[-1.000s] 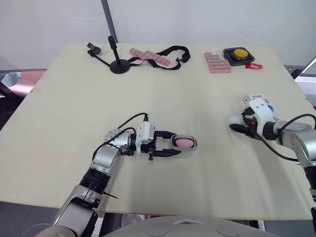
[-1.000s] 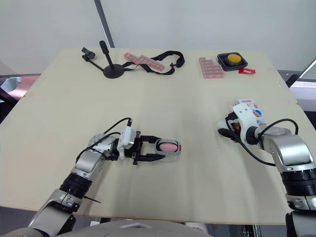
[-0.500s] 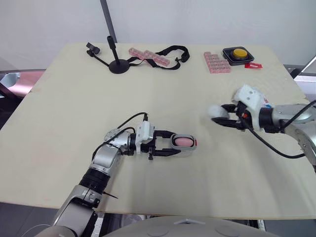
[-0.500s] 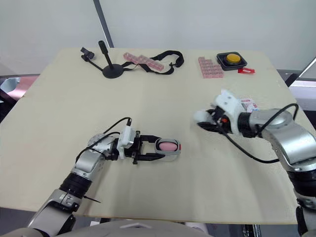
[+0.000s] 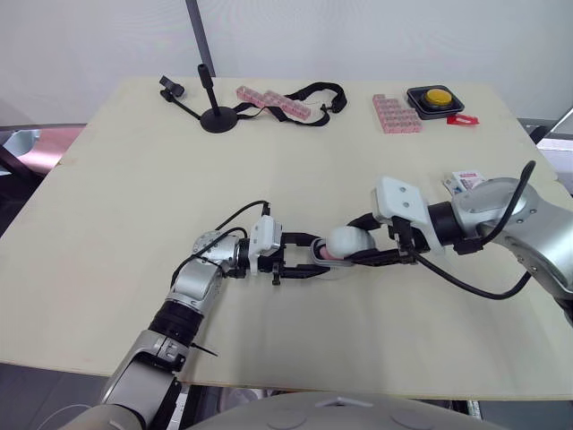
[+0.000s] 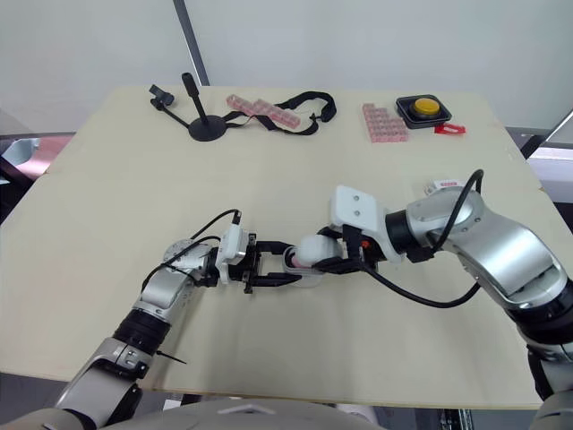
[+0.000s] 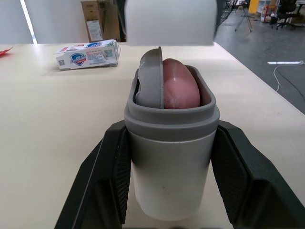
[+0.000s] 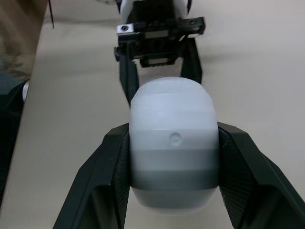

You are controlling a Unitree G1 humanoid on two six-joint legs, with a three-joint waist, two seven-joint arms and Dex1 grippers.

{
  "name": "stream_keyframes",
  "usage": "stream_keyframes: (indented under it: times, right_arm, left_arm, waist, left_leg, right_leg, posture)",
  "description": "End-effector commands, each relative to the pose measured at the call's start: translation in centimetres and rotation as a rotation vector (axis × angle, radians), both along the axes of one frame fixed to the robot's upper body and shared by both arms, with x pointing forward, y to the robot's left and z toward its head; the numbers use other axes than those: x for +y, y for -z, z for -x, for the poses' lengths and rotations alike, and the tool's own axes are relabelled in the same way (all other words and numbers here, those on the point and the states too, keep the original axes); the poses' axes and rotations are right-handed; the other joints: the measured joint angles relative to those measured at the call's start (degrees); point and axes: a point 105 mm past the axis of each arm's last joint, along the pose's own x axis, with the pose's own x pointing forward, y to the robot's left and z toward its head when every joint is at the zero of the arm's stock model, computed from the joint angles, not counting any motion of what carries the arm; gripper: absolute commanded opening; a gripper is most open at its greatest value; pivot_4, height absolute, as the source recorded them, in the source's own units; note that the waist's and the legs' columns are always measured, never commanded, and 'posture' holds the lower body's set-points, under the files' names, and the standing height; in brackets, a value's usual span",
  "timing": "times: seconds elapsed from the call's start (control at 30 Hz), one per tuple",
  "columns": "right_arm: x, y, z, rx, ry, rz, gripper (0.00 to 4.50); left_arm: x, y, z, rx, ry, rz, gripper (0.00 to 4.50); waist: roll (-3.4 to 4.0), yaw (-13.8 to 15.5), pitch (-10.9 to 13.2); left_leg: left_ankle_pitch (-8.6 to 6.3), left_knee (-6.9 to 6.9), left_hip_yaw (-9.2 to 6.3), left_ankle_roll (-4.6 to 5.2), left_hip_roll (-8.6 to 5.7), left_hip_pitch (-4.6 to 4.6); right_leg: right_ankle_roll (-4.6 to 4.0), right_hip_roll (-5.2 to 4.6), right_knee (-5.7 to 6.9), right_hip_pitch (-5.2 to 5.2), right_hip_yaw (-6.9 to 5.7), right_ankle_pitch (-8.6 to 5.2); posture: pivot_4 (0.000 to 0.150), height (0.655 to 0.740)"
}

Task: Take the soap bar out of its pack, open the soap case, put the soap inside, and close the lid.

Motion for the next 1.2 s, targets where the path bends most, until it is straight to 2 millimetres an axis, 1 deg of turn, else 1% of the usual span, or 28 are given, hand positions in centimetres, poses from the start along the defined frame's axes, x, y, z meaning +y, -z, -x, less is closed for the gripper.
stream_keyframes:
  times: [0.03,0.13,0.33,0.7,1.2]
  right_arm:
    - [0.4,-0.7,0.0,-0.045,-0.020,0.006,1.96]
    - [1.1,-0.4,-0.3,-0.040,-0.022,0.002,1.96]
    - [1.9,-0.3,-0.8,-0.048,-0.019,0.011,1.96]
    - [1.5,1.0,-1.0,-0.004,0.020,0.047,1.96]
    - [2.2,1.2,0.1,0.097,-0.002,0.049,1.96]
  left_arm:
    - [-0.1,0.1,-0.1,-0.014,0.000,-0.012,1.90]
    - [-0.2,-0.1,-0.3,-0.019,-0.004,-0.008,1.90]
    - [-0.4,-0.1,-0.4,-0.021,0.000,-0.006,1.90]
    - [-0.6,-0.2,-0.2,-0.023,-0.001,0.001,1.90]
    - [-0.6,-0.2,-0.3,-0.022,-0.009,0.004,1.90]
  waist:
    - [0.00,0.0,0.0]
    - [0.00,-0.1,0.0]
    - [0.00,0.0,0.0]
    - [-0.01,0.1,0.0]
    - [-0.02,0.2,0.0]
  left_leg:
    - [0.00,0.00,0.00,0.00,0.00,0.00]
    - [0.00,0.02,0.00,0.00,0.00,0.01]
    - [0.00,0.06,0.00,0.00,0.00,0.01]
    - [0.00,0.08,0.00,-0.01,0.00,0.02]
    - [0.01,0.12,0.00,-0.01,0.01,0.07]
  right_leg:
    - [0.00,0.00,0.00,0.00,0.00,0.00]
    - [0.00,0.00,0.06,-0.01,0.01,0.00]
    - [0.00,0.00,0.08,-0.01,0.01,0.00]
    - [0.00,0.00,0.13,-0.01,0.02,0.00]
    - [0.00,0.00,0.19,0.02,0.04,0.00]
  posture:
    - [0.150,0.7400]
    - [0.150,0.7400]
    - [0.150,0.7400]
    - [0.150,0.7400]
    - [0.150,0.7400]
